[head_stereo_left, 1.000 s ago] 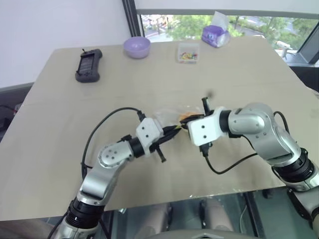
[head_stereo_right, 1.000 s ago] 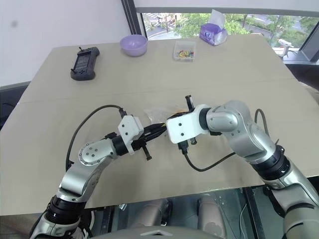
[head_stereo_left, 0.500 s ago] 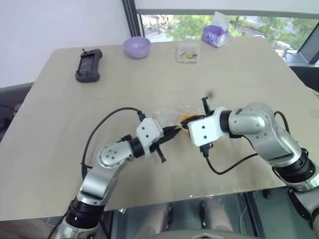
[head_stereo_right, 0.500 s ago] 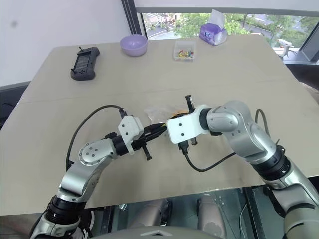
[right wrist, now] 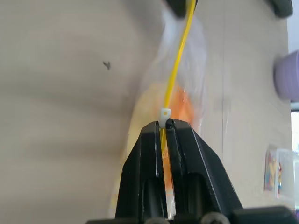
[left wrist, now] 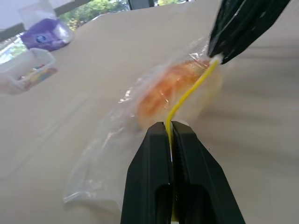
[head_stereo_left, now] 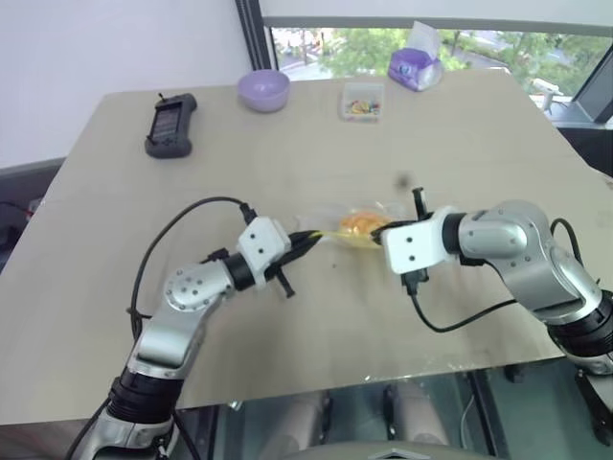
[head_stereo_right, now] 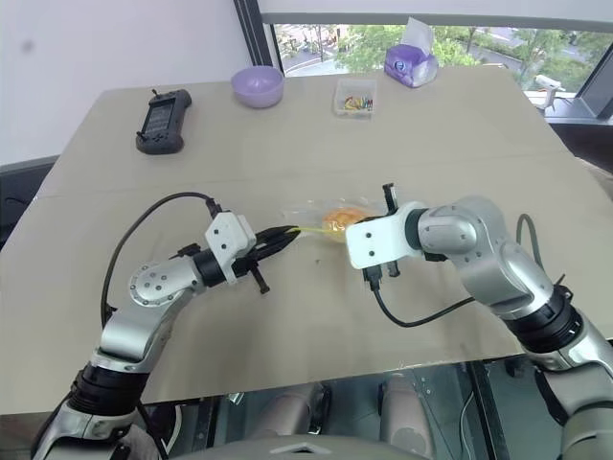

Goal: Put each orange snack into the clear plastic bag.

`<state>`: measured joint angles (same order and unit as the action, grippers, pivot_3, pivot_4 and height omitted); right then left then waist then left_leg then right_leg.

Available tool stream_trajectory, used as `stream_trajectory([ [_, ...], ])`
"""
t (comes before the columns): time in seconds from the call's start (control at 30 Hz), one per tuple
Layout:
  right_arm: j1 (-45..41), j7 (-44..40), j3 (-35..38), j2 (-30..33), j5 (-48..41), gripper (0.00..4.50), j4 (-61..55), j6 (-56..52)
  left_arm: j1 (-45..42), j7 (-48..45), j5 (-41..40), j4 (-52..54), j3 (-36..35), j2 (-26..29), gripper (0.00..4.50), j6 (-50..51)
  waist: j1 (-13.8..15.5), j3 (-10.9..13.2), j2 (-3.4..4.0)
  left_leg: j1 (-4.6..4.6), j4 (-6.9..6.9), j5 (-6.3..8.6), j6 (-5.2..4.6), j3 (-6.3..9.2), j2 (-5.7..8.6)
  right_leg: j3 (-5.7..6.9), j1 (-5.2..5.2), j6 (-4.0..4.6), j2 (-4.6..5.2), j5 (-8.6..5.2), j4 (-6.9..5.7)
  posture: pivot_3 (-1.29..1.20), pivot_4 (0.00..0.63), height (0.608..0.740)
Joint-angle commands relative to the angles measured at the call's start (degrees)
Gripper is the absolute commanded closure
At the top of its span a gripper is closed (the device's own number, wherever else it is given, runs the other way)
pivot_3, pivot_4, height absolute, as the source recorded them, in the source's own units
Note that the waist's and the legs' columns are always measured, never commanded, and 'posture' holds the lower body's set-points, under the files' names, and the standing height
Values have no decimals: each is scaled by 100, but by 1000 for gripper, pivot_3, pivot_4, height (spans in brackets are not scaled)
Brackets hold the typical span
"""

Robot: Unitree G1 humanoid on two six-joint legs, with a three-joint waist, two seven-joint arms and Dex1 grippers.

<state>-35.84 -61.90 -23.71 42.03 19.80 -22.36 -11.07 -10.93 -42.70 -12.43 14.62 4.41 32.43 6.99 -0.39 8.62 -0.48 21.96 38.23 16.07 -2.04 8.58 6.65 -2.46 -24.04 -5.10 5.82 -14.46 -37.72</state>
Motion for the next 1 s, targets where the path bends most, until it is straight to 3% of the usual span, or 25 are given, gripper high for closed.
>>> stream_trajectory([
  [0.03, 143, 78, 372, 263, 88, 4313, 84, -115, -42, 110, 103, -174, -395, 145, 4500, -200, 4, 1, -2, 1, 0, 0, 0, 1, 0, 1, 0, 0, 0, 0, 0, 0, 150, 736],
  [0.3, 355, 190, 570, 656, 202, 4313, 277, -244, 19, 171, 134, -218, -489, 156, 4500, -215, 3, 5, -4, 3, 0, 0, 0, 2, 0, 2, -2, 0, 2, 0, 1, 0, 150, 736],
  [0.43, 334, 202, 597, 567, 87, 4313, 277, -299, 6, 219, 59, -145, -465, 70, 4500, -81, -6, 5, -4, 3, -1, 0, 0, 2, 0, 2, -2, 0, 2, 0, 1, 0, 150, 736],
  [0.57, 333, 192, 590, 403, -78, 3114, 190, -425, 29, 194, -16, -23, -362, -5, 4500, 33, -1, 5, -5, 3, 0, 0, 0, 1, 0, 2, -2, 0, 2, 0, 0, 0, 150, 736],
  [0.6, 338, 226, 590, 402, -57, 2516, 191, -406, 43, 182, -48, 8, -345, -21, 4500, 69, 0, 5, -5, 4, 0, 0, 0, 2, 0, 2, -2, 0, 2, 0, 1, 0, 150, 736],
  [0.63, 359, 190, 593, 429, -76, 2349, 174, -413, 66, 126, -159, 61, -339, -40, 4500, 165, 1, 5, -5, 4, 0, 0, 0, 2, 0, 2, -2, 0, 2, 0, 1, 0, 150, 736],
  [0.73, 420, 86, 632, 520, -164, 2206, 131, -380, 107, 112, -246, 170, -356, -89, 3641, 221, 3, 6, -6, 4, 0, 0, 0, 2, 0, 2, -2, 0, 3, 0, 2, 0, 150, 736],
  [0.83, 588, -84, 878, 566, -584, 2206, -23, -591, 172, 165, -348, 367, -440, -121, 2333, 292, 8, 6, -7, 4, 0, 0, 0, 3, 0, 3, -1, 0, 3, 0, 2, 0, 150, 736],
  [1.0, 1353, -253, 2147, 465, -2045, 2206, -324, -1368, 720, -235, -1295, 823, -1290, 355, 2333, 963, -8, 9, -11, 5, -3, 0, 0, 4, -4, 1, -2, 0, 10, 0, 3, 0, 150, 736],
])
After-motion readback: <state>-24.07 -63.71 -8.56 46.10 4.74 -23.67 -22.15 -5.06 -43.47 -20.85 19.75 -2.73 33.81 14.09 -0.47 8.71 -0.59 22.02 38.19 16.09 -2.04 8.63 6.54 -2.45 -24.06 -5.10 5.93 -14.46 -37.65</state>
